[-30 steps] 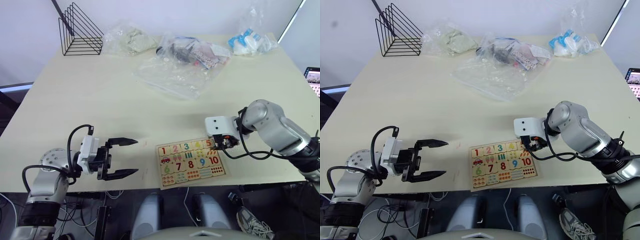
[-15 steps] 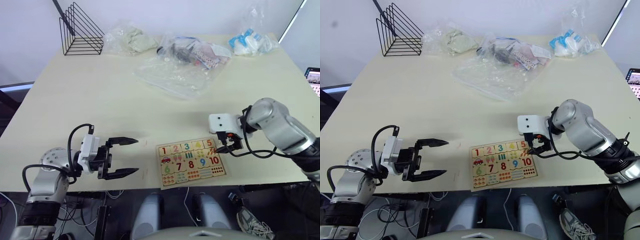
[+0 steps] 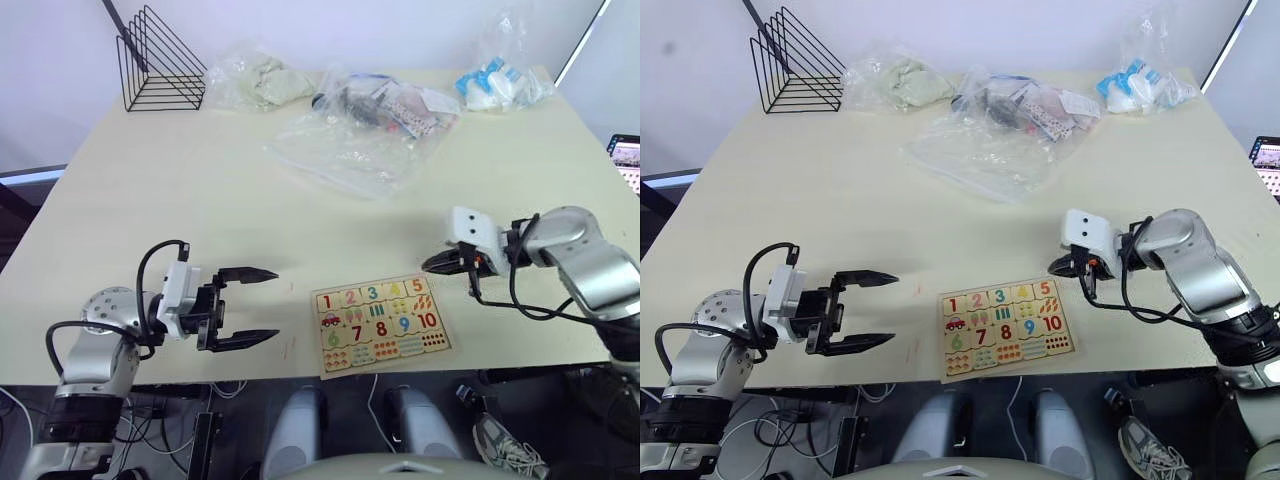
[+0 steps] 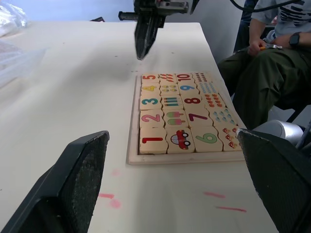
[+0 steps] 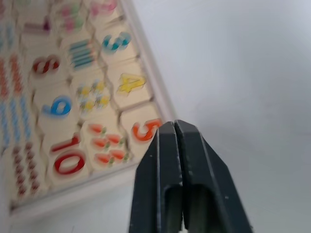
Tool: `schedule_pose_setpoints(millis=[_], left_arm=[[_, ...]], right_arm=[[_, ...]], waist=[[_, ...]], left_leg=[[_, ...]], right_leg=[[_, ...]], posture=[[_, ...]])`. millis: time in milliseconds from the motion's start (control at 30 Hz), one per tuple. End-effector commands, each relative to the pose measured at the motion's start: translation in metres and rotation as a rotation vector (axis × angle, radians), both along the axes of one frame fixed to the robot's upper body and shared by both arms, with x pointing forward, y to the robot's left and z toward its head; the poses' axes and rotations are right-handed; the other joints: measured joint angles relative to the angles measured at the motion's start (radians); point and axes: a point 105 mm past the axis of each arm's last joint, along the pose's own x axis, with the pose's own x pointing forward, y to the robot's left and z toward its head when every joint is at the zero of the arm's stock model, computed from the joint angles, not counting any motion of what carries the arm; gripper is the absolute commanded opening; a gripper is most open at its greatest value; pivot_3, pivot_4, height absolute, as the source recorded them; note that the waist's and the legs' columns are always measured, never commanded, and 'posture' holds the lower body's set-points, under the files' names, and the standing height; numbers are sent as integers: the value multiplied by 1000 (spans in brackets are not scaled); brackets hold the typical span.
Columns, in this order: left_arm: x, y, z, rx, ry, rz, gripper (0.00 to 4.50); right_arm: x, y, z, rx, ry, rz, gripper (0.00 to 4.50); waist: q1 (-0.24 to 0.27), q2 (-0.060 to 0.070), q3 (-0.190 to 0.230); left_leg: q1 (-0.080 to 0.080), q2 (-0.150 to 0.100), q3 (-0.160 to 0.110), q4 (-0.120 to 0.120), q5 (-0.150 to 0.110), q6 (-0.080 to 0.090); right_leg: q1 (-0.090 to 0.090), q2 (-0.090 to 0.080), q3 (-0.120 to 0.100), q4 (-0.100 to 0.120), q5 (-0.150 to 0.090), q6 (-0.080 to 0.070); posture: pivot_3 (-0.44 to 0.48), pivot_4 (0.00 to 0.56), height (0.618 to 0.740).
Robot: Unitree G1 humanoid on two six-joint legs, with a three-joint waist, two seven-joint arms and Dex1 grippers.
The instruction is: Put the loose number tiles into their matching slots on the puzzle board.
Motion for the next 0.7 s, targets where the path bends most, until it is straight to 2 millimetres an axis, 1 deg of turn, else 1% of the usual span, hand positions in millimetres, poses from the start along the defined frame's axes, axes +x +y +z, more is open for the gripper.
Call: schedule_pose_setpoints(millis=[33,167,333,467,567,700], left_arm=[[-1,2,7,6,-25,-1,4500],[0,3,8,9,-25,1,4500],[1,3,8,11,-22,-2,4500],[1,4,8,14,-17,-1,4500],[1,4,8,13,-18,2,4500],[0,4,7,12,-17,5,4500]], right_arm=[[-2,-5,6,85,-36,-16,46],[-7,-2,3,199,-46,-17,46],[-10,1,-8,269,-44,-13,46],[-11,0,-25,266,-34,-16,46],[-10,-5,-39,242,-22,-43,46],[-13,-10,-56,206,5,-52,46]], waist=[[2,0,0],[1,0,0],[0,0,0],[0,0,0],[0,0,0],[0,0,0]], left_leg=[[0,0,0,0,0,0],[0,0,0,0,0,0],[0,0,0,0,0,0],[0,0,1,1,0,0],[0,0,1,1,0,0],[1,0,1,1,0,0]], right_leg=[[0,0,0,0,0,0],[0,0,0,0,0,0],[1,0,0,0,0,0],[1,0,0,0,0,0],[1,0,0,0,0,0],[1,0,0,0,0,0]], posture=[[0,150,740],[0,150,740],[0,150,740],[0,150,740],[0,150,740],[0,150,740]])
